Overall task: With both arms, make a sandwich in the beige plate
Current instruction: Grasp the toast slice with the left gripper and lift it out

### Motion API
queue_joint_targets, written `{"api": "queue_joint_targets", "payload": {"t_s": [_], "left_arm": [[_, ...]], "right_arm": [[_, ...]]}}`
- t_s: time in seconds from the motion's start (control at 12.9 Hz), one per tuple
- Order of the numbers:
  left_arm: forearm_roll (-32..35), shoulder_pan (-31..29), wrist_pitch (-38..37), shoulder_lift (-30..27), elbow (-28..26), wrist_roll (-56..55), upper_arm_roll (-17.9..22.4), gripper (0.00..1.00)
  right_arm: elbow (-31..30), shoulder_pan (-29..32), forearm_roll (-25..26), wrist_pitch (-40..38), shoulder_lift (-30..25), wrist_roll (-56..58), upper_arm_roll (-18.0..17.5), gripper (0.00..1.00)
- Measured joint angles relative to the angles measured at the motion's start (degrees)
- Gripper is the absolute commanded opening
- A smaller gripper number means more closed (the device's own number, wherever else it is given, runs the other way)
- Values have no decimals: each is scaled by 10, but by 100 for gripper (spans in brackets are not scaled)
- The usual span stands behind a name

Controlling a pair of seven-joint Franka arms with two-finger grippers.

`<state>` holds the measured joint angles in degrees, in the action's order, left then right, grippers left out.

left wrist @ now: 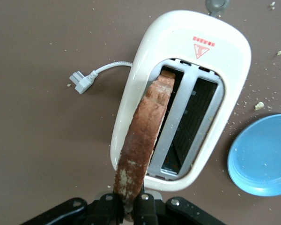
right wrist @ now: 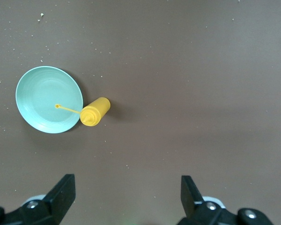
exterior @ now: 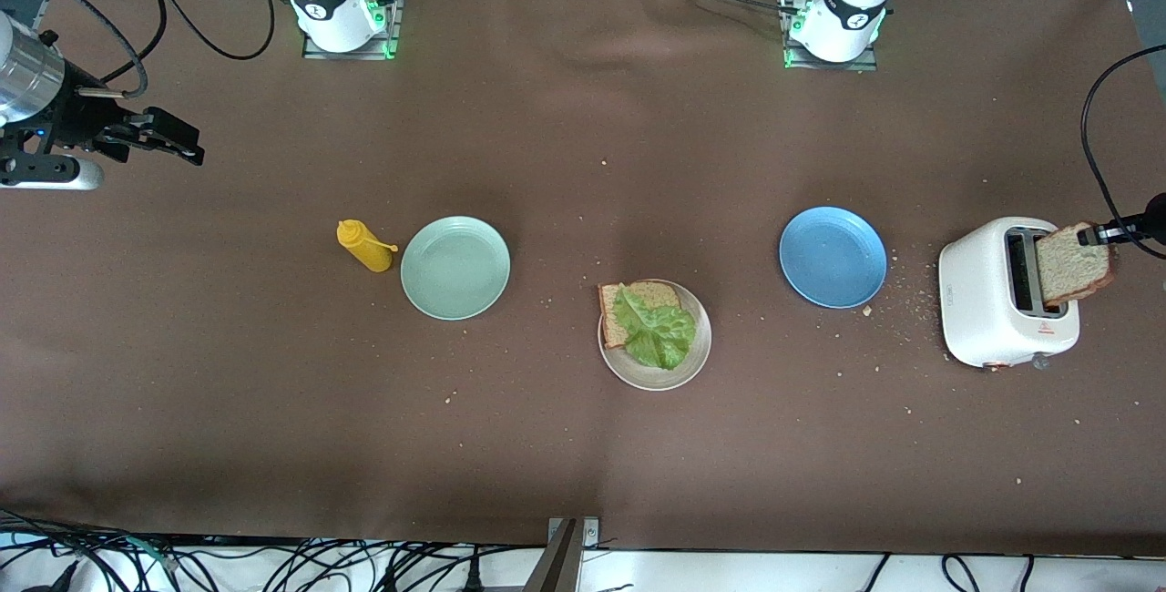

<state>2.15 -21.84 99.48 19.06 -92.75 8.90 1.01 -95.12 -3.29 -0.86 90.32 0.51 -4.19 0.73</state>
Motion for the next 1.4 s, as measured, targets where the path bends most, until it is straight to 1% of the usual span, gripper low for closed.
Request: {"api": "queue_joint_targets", "payload": {"t_s": [0.16,0.47,0.7,0.78,0.93,1.09,1.17,1.24,1.4], "left_arm": [[-12,0,-46,-2,41,1,0,0],[-92,0,-130,-3,91,4,-1,0],[-213,1,-160,0,94,4,-3,0],[-238,4,-167,5,92,5,-7,0],[-274,26,-172,20,88,5,-19,0],[-339,57,-171,51,86,5,-27,0],[-365,73,-169,69,86,6,-28,0],[-384,91,-162,86,87,6,-29,0],[-416,134,-118,109,87,5,-30,0]], "right_arm": [[0,-1,0,-2,0,0,-5,100],[0,-4,0,-6,0,0,-8,100],[0,-4,1,3,-2,-1,-7,100],[-1,-3,1,7,-2,-2,-6,100],[-7,-3,6,8,-6,-2,0,100],[-10,-2,12,13,-9,-2,9,100],[-11,-2,12,16,-9,-2,19,100],[-11,0,12,18,-9,-1,27,100],[-11,1,12,19,-10,-1,32,100]]}}
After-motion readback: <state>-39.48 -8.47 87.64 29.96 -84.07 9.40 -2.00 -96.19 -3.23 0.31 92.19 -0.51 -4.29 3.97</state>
